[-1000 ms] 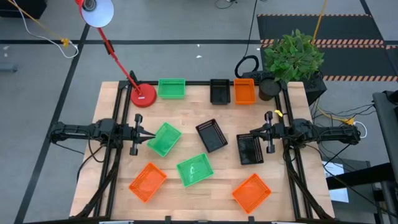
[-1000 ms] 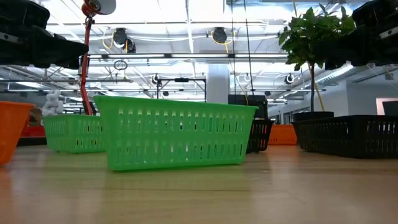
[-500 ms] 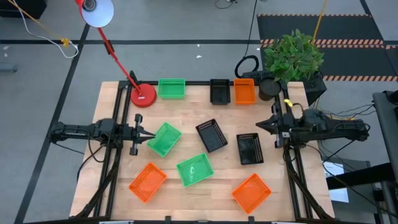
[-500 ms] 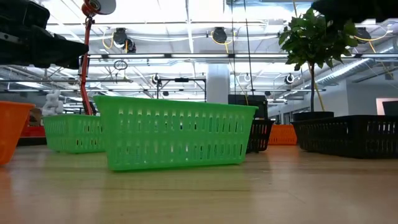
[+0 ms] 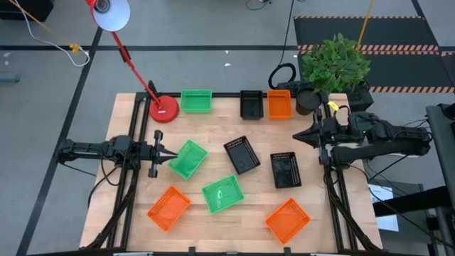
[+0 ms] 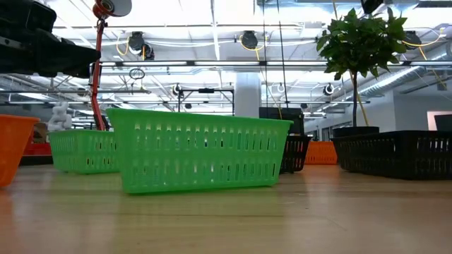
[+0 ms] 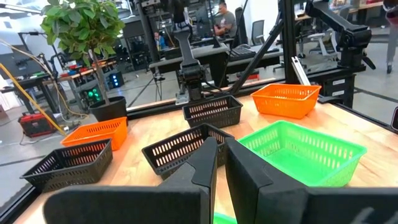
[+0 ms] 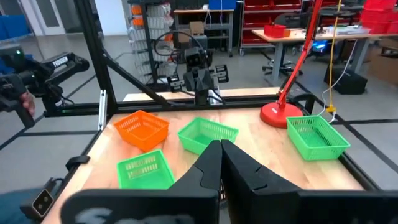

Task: Stack baskets by color
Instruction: Stack the bottom right black bin on the top black bin

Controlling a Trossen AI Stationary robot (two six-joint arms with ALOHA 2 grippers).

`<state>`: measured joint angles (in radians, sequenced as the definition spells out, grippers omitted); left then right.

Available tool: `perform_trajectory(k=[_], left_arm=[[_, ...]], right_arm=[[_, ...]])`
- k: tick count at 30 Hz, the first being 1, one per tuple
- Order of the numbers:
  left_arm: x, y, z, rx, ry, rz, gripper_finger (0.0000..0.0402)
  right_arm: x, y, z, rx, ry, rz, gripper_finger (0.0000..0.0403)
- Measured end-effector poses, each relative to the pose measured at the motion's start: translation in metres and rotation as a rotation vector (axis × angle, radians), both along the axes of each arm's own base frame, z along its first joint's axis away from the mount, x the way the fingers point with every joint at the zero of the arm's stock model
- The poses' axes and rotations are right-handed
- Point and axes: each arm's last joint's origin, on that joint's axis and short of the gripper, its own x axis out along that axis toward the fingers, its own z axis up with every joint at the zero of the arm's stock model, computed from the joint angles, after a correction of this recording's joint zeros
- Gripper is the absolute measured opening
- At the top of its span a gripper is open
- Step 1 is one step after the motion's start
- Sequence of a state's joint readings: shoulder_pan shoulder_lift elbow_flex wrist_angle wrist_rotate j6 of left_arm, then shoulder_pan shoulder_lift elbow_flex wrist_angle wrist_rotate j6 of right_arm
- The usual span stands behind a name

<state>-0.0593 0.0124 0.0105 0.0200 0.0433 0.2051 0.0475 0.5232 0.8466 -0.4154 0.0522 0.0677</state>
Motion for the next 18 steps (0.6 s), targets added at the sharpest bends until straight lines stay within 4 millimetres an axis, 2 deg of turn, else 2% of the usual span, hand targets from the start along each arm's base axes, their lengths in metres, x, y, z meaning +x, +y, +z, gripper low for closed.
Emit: perform_trajectory(k=[6,13,18], left_arm=[[0.000,0.000,0.000,-0.004,0.001,0.000,0.0035],[0.000,0.000,0.000,-0.005,0.001,0.000,0.0035],[0.000,0.001,0.002,-0.111,-0.008,0.012,0.0035]], right_arm=[[0.002,-0.002,0.010,0.030,0.020,-0.086,0.0000],[0.002,-0.002,0.014,0.051,0.046,-0.091,0.0000],[0.004,-0.002,0.013,0.063,0.054,-0.093,0.0000]])
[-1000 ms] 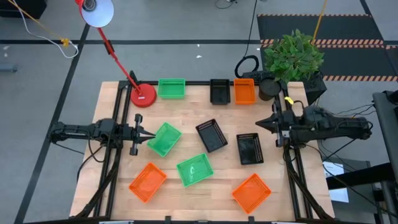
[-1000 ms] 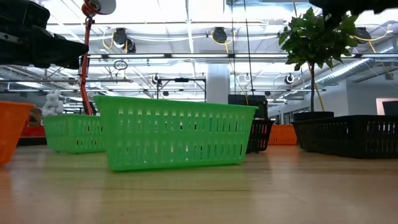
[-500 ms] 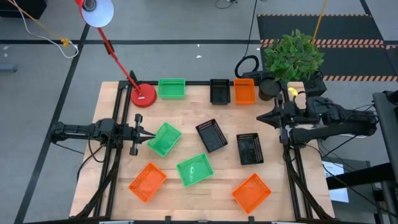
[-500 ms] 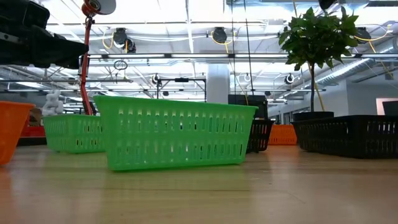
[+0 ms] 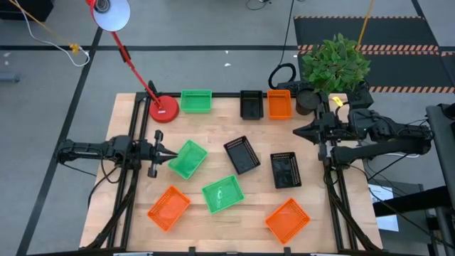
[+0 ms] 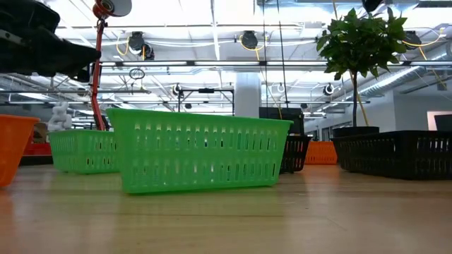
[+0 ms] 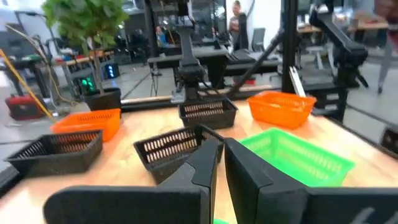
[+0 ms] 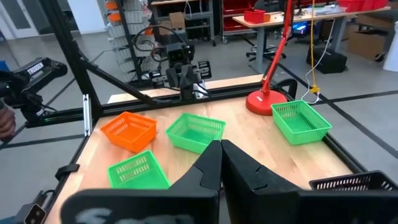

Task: Stack baskets by color
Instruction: Stack the bottom right black bin on the top black bin

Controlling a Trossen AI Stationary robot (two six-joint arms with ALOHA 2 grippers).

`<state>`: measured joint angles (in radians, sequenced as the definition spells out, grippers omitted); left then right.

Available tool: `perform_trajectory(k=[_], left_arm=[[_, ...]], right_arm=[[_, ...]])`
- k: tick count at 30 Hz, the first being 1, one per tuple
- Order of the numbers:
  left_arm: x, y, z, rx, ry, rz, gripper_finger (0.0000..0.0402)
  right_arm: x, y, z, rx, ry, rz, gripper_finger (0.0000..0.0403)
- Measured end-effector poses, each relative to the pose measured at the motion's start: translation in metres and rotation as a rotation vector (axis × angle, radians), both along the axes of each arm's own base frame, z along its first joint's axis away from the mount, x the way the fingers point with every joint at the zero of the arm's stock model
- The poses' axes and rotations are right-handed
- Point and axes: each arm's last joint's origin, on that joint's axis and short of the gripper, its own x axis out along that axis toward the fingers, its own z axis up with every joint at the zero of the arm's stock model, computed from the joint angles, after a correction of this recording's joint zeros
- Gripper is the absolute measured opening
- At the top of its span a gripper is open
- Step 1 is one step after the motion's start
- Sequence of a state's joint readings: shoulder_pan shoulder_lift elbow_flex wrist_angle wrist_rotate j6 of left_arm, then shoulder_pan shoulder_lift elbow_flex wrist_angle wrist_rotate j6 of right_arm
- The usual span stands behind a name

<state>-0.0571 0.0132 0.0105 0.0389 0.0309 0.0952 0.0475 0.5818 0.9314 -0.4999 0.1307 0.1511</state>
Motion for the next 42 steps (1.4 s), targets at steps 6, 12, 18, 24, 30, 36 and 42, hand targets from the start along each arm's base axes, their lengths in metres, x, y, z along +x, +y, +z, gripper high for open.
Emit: perform_trajectory(k=[6,12,18,24,30,36,42], left_arm=[[0.000,0.001,0.000,-0.080,0.003,0.017,0.0035],[-0.002,0.001,0.012,-0.158,-0.032,0.011,0.0035],[-0.005,0.001,0.048,-0.154,-0.048,0.010,0.0035],[0.001,0.001,0.098,-0.088,0.017,0.031,0.0035],[0.020,0.000,0.147,-0.044,0.111,0.042,0.0035],[0.048,-0.001,0.176,-0.031,0.187,0.044,0.0035],[0.074,-0.003,0.177,-0.067,0.288,0.050,0.0035]], right_arm=[[0.007,0.000,-0.003,0.018,0.027,-0.005,0.0000],[0.018,0.001,-0.007,0.016,0.069,-0.005,0.0000],[0.029,0.001,-0.012,0.014,0.115,-0.006,0.0000],[0.036,0.002,-0.016,0.011,0.144,-0.005,0.0000],[0.040,0.002,-0.018,0.011,0.162,-0.006,0.0000],[0.046,0.002,-0.022,0.010,0.188,-0.006,0.0000],[0.052,0.002,-0.039,0.040,0.219,-0.017,0.0000]])
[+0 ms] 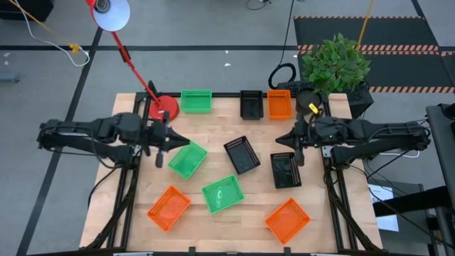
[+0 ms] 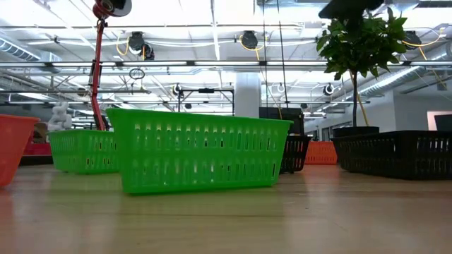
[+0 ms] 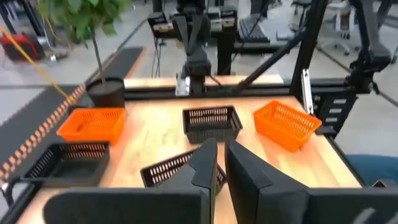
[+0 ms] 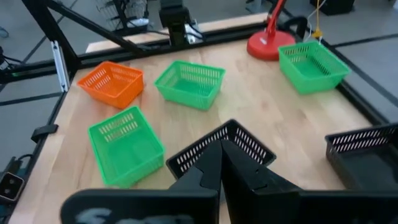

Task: Stack baskets by color
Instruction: Stack the bottom right black bin on the top black bin

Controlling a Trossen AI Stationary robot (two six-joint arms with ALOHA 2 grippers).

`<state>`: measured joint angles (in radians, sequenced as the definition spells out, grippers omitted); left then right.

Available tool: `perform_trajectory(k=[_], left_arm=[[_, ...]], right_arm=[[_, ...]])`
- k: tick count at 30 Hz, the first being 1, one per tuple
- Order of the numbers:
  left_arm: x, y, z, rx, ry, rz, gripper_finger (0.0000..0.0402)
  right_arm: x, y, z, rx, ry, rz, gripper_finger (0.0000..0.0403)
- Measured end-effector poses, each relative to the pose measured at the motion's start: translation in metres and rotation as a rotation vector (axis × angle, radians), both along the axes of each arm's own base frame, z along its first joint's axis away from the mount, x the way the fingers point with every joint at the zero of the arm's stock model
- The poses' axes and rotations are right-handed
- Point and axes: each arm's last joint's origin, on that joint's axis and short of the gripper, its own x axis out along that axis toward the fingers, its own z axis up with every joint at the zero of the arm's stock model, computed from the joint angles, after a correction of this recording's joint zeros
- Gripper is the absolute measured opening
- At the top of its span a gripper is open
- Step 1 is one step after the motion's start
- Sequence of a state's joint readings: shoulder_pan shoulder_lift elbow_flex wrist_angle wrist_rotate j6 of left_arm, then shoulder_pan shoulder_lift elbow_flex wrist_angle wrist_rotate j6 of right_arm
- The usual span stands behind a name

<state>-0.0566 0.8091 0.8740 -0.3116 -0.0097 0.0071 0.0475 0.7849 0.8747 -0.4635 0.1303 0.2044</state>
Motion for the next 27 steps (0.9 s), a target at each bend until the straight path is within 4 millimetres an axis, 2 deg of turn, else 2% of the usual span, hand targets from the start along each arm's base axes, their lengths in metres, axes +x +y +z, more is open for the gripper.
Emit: perform_trajectory(k=[8,14,20,27], left_arm=[[0.013,-0.001,-0.005,0.031,0.026,-0.008,0.0035],[0.013,-0.001,-0.004,0.041,0.017,-0.010,0.0035],[0.013,-0.001,-0.005,0.063,0.020,-0.016,0.0035],[0.012,-0.001,-0.005,0.069,0.028,-0.018,0.0035]], right_arm=[[0.005,0.000,-0.037,0.042,0.028,-0.022,0.0000],[0.005,0.003,-0.040,0.127,0.029,-0.072,0.0000],[-0.001,0.014,-0.048,0.189,0.097,-0.159,0.0006],[-0.015,0.025,-0.062,0.467,0.237,-0.348,0.0011]])
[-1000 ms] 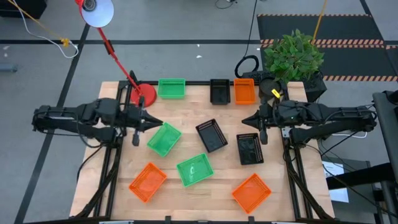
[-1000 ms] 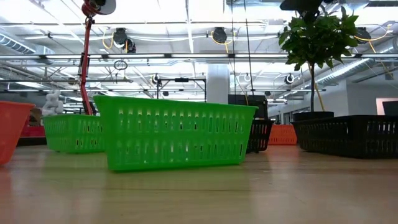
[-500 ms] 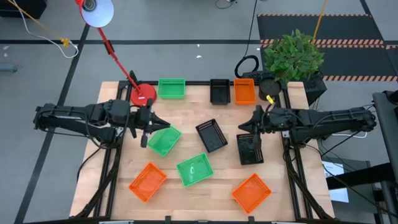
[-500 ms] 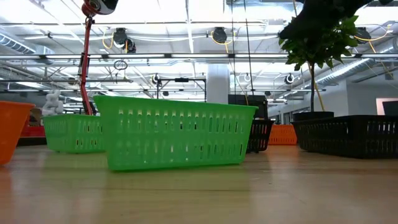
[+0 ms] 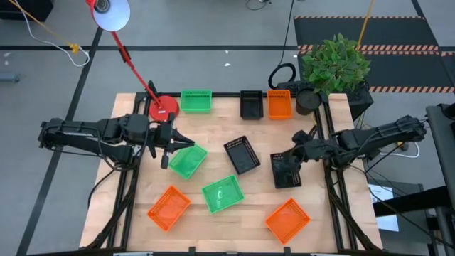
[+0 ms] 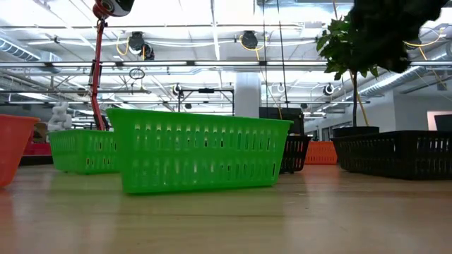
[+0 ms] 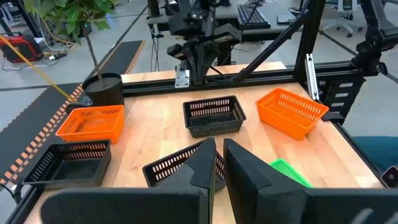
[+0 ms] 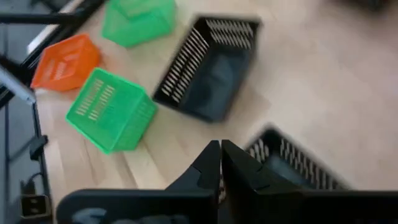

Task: Stack baskets by color
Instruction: Stack the bottom right black bin on the top black bin

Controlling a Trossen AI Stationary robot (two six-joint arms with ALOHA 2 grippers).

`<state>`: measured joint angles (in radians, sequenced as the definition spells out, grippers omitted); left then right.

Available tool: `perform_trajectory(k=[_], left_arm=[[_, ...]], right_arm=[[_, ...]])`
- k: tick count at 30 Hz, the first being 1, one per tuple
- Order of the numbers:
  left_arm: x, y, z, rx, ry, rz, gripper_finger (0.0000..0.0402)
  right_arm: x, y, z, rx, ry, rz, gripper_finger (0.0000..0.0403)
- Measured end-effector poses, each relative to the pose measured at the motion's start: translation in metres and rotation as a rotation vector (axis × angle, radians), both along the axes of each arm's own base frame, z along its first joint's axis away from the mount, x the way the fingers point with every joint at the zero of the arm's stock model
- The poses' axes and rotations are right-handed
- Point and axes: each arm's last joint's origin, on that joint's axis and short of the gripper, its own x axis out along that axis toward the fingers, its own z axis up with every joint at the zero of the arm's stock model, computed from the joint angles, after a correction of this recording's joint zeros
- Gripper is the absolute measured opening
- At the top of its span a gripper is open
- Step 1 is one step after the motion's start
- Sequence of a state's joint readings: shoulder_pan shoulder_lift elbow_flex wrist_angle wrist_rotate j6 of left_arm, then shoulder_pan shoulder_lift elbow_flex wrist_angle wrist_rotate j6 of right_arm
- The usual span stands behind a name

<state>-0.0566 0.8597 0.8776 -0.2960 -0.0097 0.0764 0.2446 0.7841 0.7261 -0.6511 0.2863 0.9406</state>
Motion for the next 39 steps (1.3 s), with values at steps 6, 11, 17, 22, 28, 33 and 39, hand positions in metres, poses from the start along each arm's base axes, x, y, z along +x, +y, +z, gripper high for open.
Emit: perform_trajectory(k=[6,11,17,22,28,33,39], left_arm=[[0.000,0.000,0.000,-0.001,-0.001,0.001,0.0035],[0.000,0.000,0.001,-0.018,-0.009,0.006,0.0035],[0.000,0.000,0.001,-0.019,-0.008,0.006,0.0035],[0.002,0.000,0.000,-0.007,-0.001,0.003,0.0035],[0.004,0.000,-0.002,0.001,0.009,0.018,0.0035],[0.006,0.000,-0.003,0.010,0.012,0.016,0.0035],[0.006,0.000,-0.003,0.013,0.010,0.015,0.0035]], right_arm=[[-0.006,0.006,-0.005,0.116,0.059,-0.048,0.0012],[-0.012,0.009,-0.011,0.176,0.146,-0.096,0.0015],[-0.014,0.014,-0.024,0.231,0.320,-0.158,0.0065],[-0.009,0.018,-0.036,0.252,0.449,-0.208,0.0128],[-0.004,0.020,-0.047,0.234,0.539,-0.274,0.0179],[0.000,0.021,-0.052,0.219,0.575,-0.288,0.0189],[0.003,0.023,-0.057,0.218,0.611,-0.288,0.0166]])
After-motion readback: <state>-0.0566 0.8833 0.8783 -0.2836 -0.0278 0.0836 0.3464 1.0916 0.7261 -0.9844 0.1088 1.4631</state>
